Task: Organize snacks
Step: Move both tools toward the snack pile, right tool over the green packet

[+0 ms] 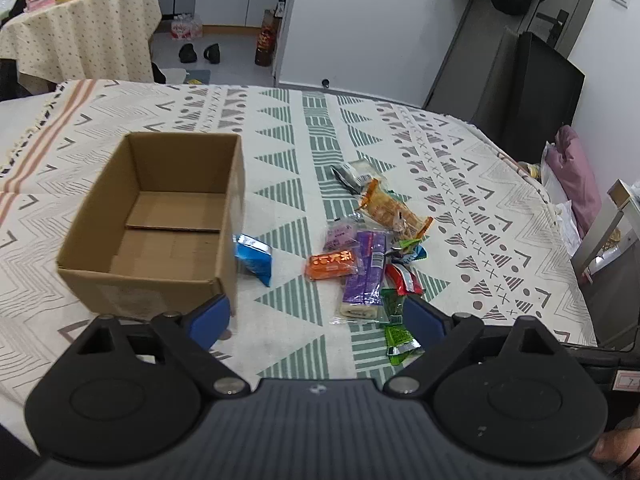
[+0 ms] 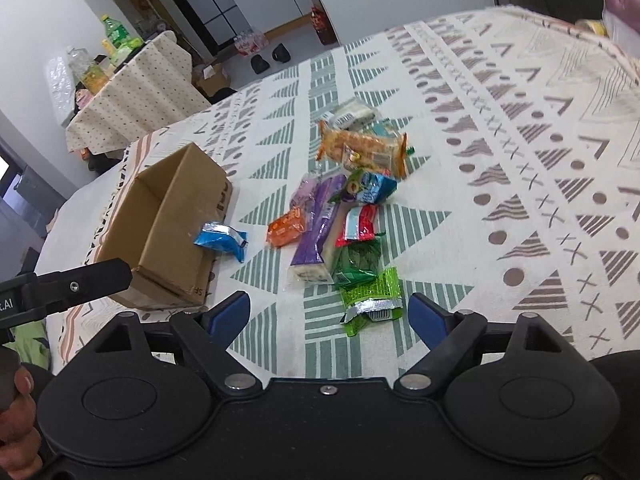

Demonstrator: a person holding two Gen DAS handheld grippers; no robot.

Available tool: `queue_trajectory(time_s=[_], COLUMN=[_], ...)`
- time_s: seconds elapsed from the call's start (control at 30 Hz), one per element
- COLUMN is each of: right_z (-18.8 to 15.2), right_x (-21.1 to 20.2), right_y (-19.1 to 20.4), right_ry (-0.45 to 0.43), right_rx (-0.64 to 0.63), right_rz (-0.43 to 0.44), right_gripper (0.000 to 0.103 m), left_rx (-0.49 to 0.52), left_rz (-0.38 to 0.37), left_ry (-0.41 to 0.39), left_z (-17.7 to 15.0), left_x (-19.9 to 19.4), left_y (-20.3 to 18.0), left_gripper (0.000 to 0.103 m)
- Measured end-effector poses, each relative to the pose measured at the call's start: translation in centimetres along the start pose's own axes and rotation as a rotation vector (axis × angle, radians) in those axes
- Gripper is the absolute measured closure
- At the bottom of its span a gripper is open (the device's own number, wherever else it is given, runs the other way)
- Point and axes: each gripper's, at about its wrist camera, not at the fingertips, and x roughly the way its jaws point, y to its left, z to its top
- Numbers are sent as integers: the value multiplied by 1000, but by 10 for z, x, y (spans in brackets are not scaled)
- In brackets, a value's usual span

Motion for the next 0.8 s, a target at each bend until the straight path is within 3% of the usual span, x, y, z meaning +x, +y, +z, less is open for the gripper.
queue_trajectory(time_s=[0.57,0.63,0.7,0.8], right_z=[0,0,1,0], right_x=[67,75,83,87], right_y=[-17,-19,-22,-26], right_ry=[104,123,143,144], right_rx=[21,27,40,53], right_rz=[-52,-48,-56,-49], right_gripper=[25,33,58,62], left_rx=[20,24,25,26], left_rz=[-17,-20,-20,-22], left_ry=[128,146,161,184], left_z=[12,12,11,11], left_x=[83,93,103,116], left_y=[-14,-16,-17,-18], left_gripper=[26,26,26,27])
